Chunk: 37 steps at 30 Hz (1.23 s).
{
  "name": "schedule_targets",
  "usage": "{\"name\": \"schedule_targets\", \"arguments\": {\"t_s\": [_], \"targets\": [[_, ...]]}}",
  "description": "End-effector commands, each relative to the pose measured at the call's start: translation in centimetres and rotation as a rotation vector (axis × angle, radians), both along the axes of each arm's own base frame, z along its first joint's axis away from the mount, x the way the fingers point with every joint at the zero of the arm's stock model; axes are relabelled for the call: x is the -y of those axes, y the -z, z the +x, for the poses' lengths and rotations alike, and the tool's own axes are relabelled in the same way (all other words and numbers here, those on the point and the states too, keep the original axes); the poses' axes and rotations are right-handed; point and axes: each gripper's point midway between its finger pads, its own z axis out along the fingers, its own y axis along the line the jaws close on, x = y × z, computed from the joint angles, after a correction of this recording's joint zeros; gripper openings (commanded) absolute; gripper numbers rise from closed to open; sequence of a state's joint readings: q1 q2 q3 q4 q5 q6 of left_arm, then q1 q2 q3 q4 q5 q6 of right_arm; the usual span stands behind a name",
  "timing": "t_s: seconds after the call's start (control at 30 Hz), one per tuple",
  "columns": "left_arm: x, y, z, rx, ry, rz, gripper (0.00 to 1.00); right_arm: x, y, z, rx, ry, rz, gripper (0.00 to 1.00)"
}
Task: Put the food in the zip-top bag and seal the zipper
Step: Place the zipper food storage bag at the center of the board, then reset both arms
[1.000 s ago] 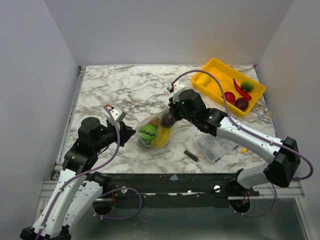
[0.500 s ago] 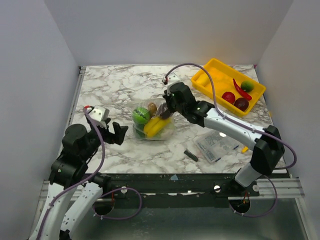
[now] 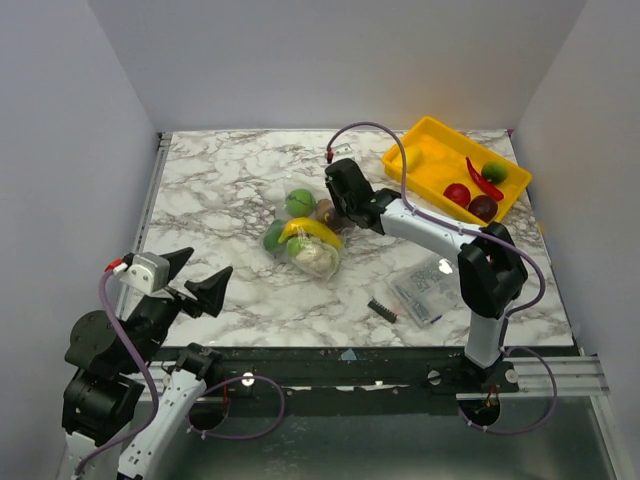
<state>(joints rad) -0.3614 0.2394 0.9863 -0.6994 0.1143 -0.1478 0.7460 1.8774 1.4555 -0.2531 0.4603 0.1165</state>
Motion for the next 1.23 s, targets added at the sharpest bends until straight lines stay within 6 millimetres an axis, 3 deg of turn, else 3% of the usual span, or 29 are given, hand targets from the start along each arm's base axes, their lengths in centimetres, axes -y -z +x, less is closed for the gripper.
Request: {"name": "schedule_targets", "arguments": {"t_s": [0.0,0.23,0.43,0.47,0.63,0.87,1.03,1.2], "targets": [[-0.9,-0.4,-0.8,0.002,-0.038,-0.025,0.85,0.5,-1.5,0.4,0.014,0.057,-0.001,0.44],[-1.5,-1.9,-1.2,0.01,-0.064,-0.084,0.9,3.3,-6.7,-2.4,0.026,0.071,0.006,0.73],[-1.4,-4.2,-1.5,0.05,-0.059,-0.16,0.99,6.5,-13.4,-7.5,0.104,0.017,0.148,0.88],[-1.4,-4.6,-1.6,0.059,-0.057,-0.169,0.99,7.0,-14.3,-8.4,0.121,0.007,0.177,1.0],[-1.4,-6.6,-1.7,0.113,-0.055,-0.201,0.99,11.1,-20.2,-13.0,0.246,-0.001,0.303,1.0],[-1.3,-9.2,-1.5,0.187,-0.048,-0.224,0.99,17.5,-25.8,-17.6,0.412,0.091,0.419,1.0],[-1.6,-10.1,-1.4,0.227,-0.06,-0.185,0.99,19.9,-28.2,-19.8,0.516,0.12,0.537,1.0],[-1.0,-10.5,-0.8,0.255,-0.038,-0.175,0.99,20.9,-28.3,-20.4,0.523,0.157,0.567,1.0]]}}
